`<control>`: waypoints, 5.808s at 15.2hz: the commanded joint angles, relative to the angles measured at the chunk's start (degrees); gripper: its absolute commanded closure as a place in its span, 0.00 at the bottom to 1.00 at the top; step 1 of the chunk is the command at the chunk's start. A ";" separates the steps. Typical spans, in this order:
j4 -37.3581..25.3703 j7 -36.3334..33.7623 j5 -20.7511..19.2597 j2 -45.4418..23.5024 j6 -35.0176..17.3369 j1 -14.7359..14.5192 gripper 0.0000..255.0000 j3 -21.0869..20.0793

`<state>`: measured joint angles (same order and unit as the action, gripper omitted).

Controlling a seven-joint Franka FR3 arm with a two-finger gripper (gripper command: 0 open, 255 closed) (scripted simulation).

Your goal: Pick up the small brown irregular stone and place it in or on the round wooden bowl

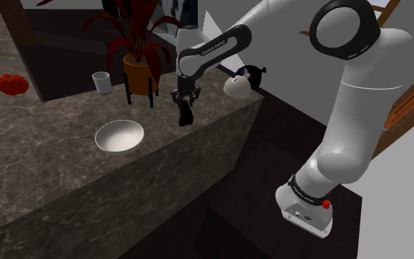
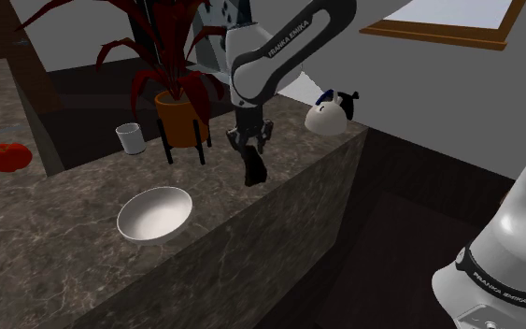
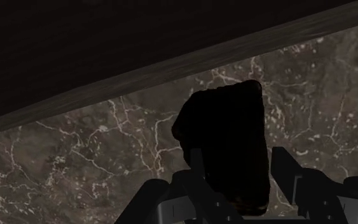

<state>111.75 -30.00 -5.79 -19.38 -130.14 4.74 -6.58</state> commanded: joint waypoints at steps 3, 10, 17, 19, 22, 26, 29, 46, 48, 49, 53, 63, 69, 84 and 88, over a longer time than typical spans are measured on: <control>-3.75 -5.15 -0.82 -2.85 1.16 -3.58 1.00 -1.25; -12.93 -13.34 -2.24 -8.92 4.79 -10.09 1.00 -2.94; -26.54 -20.29 -3.62 -17.42 10.33 -16.89 1.00 -3.91; -31.55 -21.98 -3.98 -20.45 12.41 -18.92 1.00 -4.06; -40.27 -24.17 -4.44 -25.59 16.09 -22.02 1.00 -4.14; -19.29 -27.36 -4.40 -15.24 -3.05 -18.28 0.00 -3.29; -0.56 -35.42 -6.98 -8.71 -28.05 -17.60 0.00 0.45; 10.94 -58.24 -1.42 -27.32 -82.62 -41.78 0.00 32.15; 10.94 -58.24 -1.42 -27.32 -82.62 -41.78 0.00 32.15; 10.94 -58.24 -1.42 -27.32 -82.62 -41.78 0.00 32.15; 10.93 -58.24 -1.43 -27.33 -82.63 -41.77 1.00 32.14; 11.74 -58.03 -1.84 -25.62 -81.82 -41.98 1.00 32.43; 13.87 -57.36 -3.00 -20.57 -79.15 -42.62 1.00 33.30; 17.30 -55.20 -5.18 -8.34 -70.95 -44.72 1.00 35.72; 17.75 -54.53 -5.53 -5.35 -68.54 -45.46 1.00 36.47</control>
<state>129.50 -84.67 -11.25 -25.36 -199.26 -40.56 29.75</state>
